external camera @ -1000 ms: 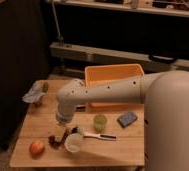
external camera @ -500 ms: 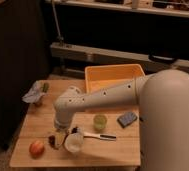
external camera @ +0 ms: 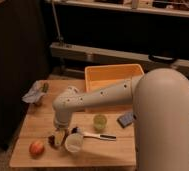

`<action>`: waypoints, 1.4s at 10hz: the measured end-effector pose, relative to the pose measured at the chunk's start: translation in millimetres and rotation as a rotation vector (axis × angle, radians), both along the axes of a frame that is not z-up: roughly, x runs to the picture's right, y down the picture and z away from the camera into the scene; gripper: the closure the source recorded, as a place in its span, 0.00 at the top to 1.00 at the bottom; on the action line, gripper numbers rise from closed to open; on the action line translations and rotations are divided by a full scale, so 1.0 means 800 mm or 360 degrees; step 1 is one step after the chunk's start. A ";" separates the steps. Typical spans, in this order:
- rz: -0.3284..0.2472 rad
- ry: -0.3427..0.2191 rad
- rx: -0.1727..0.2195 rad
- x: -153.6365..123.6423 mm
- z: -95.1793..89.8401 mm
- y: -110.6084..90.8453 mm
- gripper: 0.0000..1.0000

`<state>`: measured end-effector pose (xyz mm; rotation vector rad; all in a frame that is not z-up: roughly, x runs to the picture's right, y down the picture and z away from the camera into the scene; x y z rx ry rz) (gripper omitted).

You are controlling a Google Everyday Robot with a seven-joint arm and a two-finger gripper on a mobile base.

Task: Place grapes in plastic cup

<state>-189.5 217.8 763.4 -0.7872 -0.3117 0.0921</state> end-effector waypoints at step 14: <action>0.0004 0.0004 -0.0051 -0.019 -0.066 -0.044 0.00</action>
